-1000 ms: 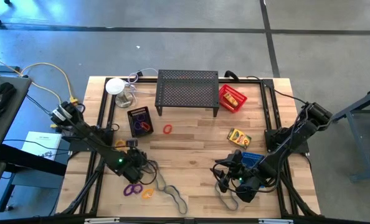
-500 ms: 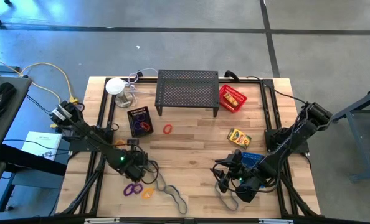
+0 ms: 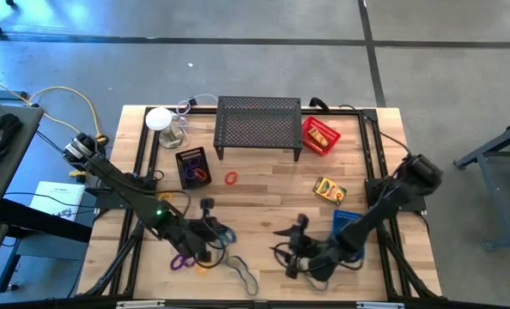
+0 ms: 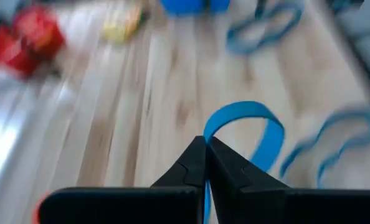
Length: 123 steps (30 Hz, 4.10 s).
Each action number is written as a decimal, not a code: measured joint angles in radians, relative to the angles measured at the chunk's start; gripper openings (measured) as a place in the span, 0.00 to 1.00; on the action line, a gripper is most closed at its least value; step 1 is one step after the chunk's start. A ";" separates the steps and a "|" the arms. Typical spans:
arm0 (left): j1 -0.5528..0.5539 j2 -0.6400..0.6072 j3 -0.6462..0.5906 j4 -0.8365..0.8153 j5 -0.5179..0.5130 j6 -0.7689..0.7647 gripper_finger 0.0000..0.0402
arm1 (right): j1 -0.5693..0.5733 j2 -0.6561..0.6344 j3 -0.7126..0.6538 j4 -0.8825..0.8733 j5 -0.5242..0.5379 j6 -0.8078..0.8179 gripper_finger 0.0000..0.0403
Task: Pick & Place Office Desk Supplies
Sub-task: Put the blue rubber band into the blue basket, then put the yellow spring keychain into the black basket
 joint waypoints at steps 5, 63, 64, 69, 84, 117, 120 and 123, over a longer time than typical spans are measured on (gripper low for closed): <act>0.033 0.004 0.000 0.212 -0.002 0.107 0.00 | -0.057 0.098 0.000 0.276 -0.045 -0.268 0.49; 0.076 0.054 -0.002 0.230 0.100 0.168 0.42 | 0.137 -0.088 0.414 -1.041 -0.264 0.421 0.00; 0.076 0.054 -0.002 0.226 0.100 0.168 0.42 | 0.150 -0.088 0.440 -1.106 -0.307 0.490 0.00; 0.076 0.054 -0.003 0.223 0.100 0.168 0.42 | 0.205 -0.088 0.522 -1.424 -0.472 0.827 0.00; 0.076 0.054 -0.003 0.225 0.099 0.164 0.42 | 0.268 -0.107 0.321 -1.709 -0.531 1.230 0.01; 0.075 0.054 -0.003 0.211 0.101 0.106 0.42 | 0.104 -0.111 0.161 -1.565 -0.962 1.168 0.35; 0.075 0.054 -0.003 0.167 0.138 0.065 0.42 | 0.105 -0.111 0.232 -1.657 -0.942 1.164 0.39; 0.075 0.053 -0.003 0.110 0.191 0.020 0.42 | 0.107 -0.111 0.301 -1.700 -0.904 1.171 0.40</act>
